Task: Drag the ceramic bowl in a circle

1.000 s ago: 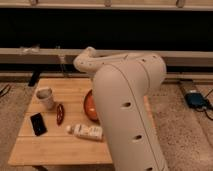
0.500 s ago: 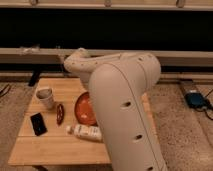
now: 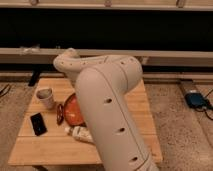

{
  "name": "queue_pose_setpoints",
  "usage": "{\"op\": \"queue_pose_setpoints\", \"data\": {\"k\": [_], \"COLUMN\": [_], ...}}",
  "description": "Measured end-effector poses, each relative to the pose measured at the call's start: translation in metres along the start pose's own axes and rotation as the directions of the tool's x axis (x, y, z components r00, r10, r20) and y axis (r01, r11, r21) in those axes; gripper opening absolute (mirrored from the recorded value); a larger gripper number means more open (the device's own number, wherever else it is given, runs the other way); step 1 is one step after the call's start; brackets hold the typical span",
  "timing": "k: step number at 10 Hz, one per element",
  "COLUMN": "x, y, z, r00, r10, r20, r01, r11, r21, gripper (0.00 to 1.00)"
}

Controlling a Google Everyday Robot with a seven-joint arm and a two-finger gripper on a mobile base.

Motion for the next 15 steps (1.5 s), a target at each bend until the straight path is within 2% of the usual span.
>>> {"op": "queue_pose_setpoints", "data": {"k": [4,7,10,15], "x": [0.040,0.046,0.026,-0.034], "y": [0.053,0.089,0.108,0.098], "z": [0.006,0.012,0.022,0.049], "r00": [1.000,0.996,0.992,0.989], "r10": [0.029,0.083,0.125,0.144], "r20": [-0.005,0.016,0.030,0.026], "r01": [-0.029,-0.082,-0.125,-0.146], "r11": [1.000,0.996,0.992,0.985], "r21": [-0.012,-0.022,-0.017,0.095], "gripper": [0.00,0.00,0.00,0.00]}}
